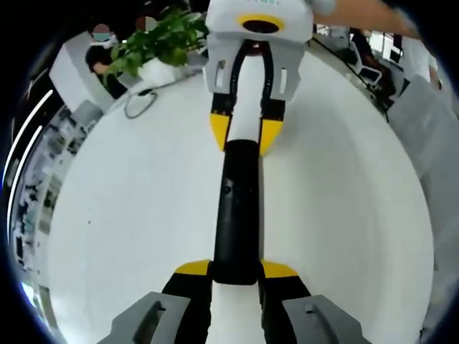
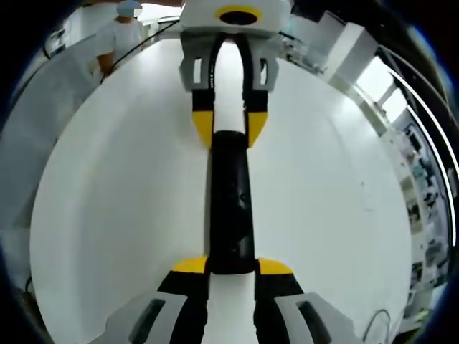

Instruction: Press the specified remote control buttons in sequence, fully releasing each button before pressing the next.

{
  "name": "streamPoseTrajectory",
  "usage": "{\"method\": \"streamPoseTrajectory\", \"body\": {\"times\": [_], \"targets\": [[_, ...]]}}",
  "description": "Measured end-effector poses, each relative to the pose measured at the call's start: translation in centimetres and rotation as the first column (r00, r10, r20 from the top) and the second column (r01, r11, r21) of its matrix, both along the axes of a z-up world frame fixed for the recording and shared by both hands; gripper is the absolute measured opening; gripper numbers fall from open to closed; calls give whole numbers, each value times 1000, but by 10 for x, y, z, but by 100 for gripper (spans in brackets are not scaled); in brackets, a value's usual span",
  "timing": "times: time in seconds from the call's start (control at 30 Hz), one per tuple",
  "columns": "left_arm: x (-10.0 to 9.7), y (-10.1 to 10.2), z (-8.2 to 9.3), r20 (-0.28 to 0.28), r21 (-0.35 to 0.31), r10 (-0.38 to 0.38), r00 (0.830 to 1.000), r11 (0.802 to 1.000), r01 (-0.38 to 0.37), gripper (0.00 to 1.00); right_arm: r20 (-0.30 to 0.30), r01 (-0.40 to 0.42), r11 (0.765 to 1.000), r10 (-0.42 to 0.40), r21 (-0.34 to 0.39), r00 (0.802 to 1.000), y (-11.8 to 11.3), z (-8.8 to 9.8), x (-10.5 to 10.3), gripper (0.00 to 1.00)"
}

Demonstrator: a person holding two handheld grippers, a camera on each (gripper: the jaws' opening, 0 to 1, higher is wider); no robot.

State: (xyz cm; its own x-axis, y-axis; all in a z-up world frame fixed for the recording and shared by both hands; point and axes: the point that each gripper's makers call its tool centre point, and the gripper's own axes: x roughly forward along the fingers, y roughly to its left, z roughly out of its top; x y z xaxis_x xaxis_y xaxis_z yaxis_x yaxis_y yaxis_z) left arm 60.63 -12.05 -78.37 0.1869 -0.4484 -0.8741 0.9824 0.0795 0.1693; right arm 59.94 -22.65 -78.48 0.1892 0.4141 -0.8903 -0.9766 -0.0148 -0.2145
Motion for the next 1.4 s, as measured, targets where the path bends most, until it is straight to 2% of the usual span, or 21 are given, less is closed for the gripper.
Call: {"method": "streamPoseTrajectory", "body": {"times": [0.7, 1.0, 1.13, 1.2, 1.4], "targets": [[-1, -1, 1, 9, 16, -15, 1000, 1000, 15, 24, -16, 23, 1000, -23, 1, 1000, 0, -1, 4, 21], [1, -3, 2, 17, 11, 4, 1000, 1000, -5, 26, -14, 28, 1000, -28, -4, 1000, -3, 2, 4, 21], [4, -3, 2, 35, 15, 8, 999, 1000, -8, 28, 17, 51, 999, -51, -3, 999, -5, 4, 9, 25], [4, -3, 2, 43, 11, 8, 999, 1000, -8, 28, 1, 48, 999, -48, 3, 999, -5, 2, 5, 21], [6, -2, 2, 42, -11, 43, 998, 999, -43, 29, 47, 59, 998, -60, 9, 997, -6, 3, 7, 23]]}}
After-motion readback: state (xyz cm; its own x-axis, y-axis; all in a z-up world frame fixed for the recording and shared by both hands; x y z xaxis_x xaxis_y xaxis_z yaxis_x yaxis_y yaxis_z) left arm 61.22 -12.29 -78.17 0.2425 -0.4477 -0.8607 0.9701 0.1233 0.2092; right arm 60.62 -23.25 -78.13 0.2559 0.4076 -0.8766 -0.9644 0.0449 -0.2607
